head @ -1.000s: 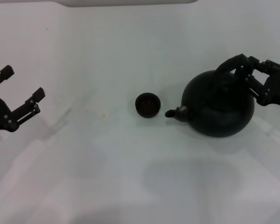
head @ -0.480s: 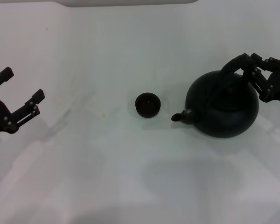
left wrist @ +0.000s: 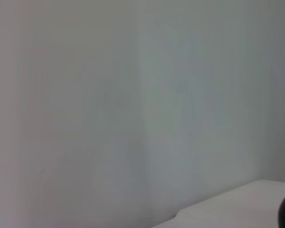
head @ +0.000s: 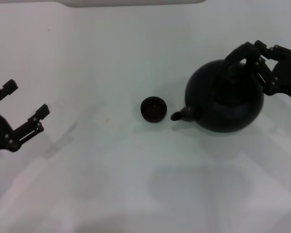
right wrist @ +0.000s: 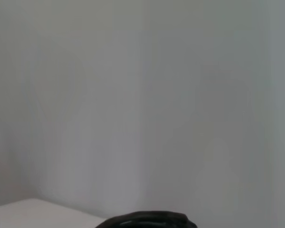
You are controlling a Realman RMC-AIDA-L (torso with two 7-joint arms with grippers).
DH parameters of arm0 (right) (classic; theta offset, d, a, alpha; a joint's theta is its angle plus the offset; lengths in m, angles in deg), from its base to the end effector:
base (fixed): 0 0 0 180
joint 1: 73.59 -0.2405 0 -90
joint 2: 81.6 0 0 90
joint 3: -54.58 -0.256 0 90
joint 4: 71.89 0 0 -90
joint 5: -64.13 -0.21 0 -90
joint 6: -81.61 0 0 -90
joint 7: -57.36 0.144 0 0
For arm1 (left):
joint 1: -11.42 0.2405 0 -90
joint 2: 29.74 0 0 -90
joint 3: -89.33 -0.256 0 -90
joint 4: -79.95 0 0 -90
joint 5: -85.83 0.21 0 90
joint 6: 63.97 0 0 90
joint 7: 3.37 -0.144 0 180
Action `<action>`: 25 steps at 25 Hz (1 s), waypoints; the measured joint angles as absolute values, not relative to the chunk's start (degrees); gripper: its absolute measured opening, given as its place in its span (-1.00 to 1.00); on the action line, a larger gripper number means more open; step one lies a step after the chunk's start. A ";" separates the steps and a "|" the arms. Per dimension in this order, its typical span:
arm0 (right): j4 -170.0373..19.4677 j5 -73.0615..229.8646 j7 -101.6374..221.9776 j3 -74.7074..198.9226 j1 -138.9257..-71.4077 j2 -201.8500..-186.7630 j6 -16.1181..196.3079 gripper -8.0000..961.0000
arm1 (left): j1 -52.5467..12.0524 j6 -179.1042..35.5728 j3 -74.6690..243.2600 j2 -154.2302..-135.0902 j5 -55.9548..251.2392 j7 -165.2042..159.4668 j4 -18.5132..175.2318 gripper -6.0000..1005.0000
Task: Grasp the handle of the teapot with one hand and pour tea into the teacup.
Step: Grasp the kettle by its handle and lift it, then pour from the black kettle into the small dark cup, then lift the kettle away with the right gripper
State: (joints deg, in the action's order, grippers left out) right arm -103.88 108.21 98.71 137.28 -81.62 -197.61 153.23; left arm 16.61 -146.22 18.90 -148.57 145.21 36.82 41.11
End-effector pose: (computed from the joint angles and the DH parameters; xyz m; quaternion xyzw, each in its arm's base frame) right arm 0.3134 0.2754 -0.0037 -0.8382 0.1693 0.3421 0.3896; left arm -0.3370 0.2004 0.0103 -0.8421 -0.1475 -0.3244 0.4048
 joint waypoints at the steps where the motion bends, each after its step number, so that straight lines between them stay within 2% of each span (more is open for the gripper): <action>1: -104.34 107.16 98.11 138.28 -81.64 -197.62 153.00 -0.57 | 16.62 -147.23 19.65 -148.54 145.01 36.12 42.72 0.72; 25: -120.81 97.44 82.85 152.42 -80.44 -197.69 133.75 -0.60 | 18.27 -149.13 20.84 -148.59 145.29 35.32 46.11 0.72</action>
